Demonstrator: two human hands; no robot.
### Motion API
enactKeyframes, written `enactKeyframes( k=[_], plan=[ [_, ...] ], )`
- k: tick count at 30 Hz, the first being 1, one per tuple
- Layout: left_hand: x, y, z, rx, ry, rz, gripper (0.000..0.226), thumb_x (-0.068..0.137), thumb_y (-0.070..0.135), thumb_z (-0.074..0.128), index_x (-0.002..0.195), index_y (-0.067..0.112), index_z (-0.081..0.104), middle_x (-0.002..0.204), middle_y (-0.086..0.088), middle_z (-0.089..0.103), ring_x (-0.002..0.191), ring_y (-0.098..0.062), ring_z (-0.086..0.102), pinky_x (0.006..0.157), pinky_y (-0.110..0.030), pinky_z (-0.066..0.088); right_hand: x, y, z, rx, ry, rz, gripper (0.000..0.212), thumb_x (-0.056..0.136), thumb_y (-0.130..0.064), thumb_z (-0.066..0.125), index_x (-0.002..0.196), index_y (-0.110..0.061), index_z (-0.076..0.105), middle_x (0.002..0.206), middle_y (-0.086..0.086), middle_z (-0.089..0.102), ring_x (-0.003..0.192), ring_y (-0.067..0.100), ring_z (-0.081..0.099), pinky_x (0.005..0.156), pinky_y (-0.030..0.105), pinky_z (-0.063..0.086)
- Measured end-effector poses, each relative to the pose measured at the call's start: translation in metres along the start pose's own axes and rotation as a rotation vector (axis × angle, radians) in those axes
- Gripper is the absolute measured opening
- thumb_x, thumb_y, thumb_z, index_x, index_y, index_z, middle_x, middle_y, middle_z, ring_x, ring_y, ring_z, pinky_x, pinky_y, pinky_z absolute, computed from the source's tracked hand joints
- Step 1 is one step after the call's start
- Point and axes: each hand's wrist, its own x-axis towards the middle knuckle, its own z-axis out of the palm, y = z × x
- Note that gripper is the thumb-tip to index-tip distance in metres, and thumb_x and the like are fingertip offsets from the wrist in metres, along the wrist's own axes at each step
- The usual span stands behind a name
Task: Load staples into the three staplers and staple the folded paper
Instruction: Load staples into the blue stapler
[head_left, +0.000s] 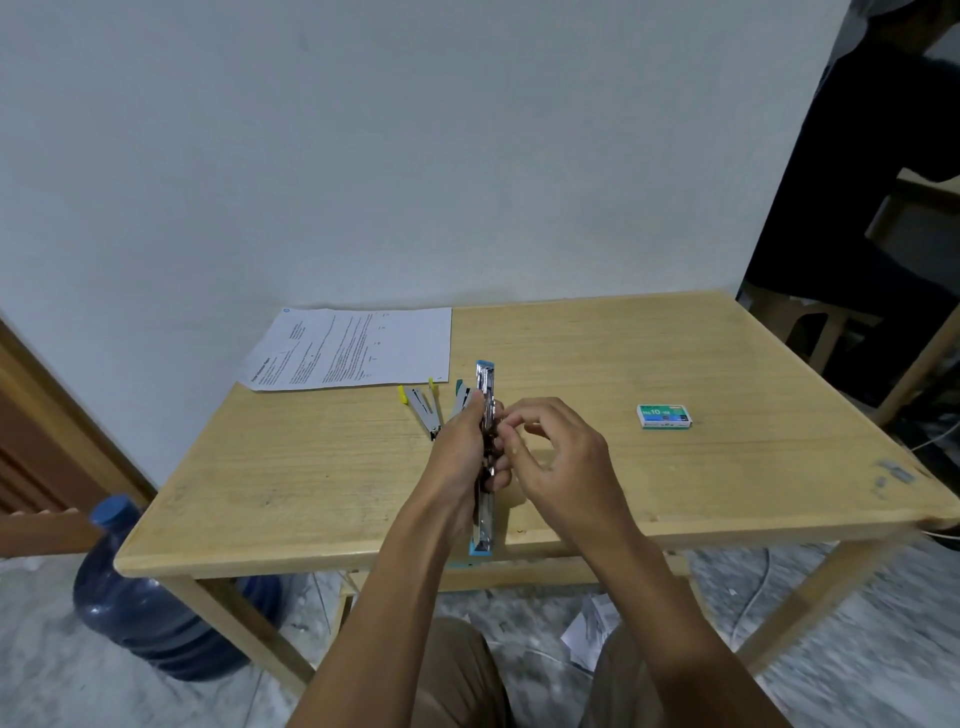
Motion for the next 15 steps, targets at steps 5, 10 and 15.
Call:
enactKeyframes(
  k=[5, 10, 15],
  plan=[
    [0.005, 0.005, -0.004, -0.172, -0.034, -0.01, 0.039, 0.105, 0.042, 0.033, 0.08, 0.016, 0.05, 0.054, 0.003, 0.042, 0.037, -0.01, 0.032, 0.035, -0.02, 0.022, -0.01, -0.002, 0.004, 0.03, 0.012, -0.119, 0.005, 0.085, -0.006, 0.071, 0.088, -0.009, 0.069, 0.091, -0.002, 0.068, 0.091, 0.013, 0.067, 0.083, 0.033, 0.053],
    [0.007, 0.007, -0.01, -0.138, -0.065, 0.025, 0.038, 0.104, 0.044, 0.036, 0.084, 0.015, 0.05, 0.054, 0.005, 0.038, 0.037, -0.01, 0.029, 0.033, -0.021, 0.025, -0.013, -0.004, 0.012, 0.099, 0.033, -0.053, 0.014, 0.092, -0.021, 0.06, 0.098, -0.014, 0.071, 0.095, -0.008, 0.066, 0.092, 0.011, 0.065, 0.082, 0.031, 0.053],
    [0.0, 0.009, -0.008, -0.048, -0.083, 0.035, 0.039, 0.104, 0.042, 0.038, 0.081, 0.016, 0.053, 0.054, 0.004, 0.034, 0.038, -0.01, 0.031, 0.035, -0.021, 0.026, 0.003, -0.005, 0.017, 0.13, -0.009, 0.163, 0.042, 0.096, -0.048, 0.042, 0.127, -0.029, 0.062, 0.113, -0.018, 0.056, 0.112, 0.01, 0.059, 0.092, 0.037, 0.051]
  ],
)
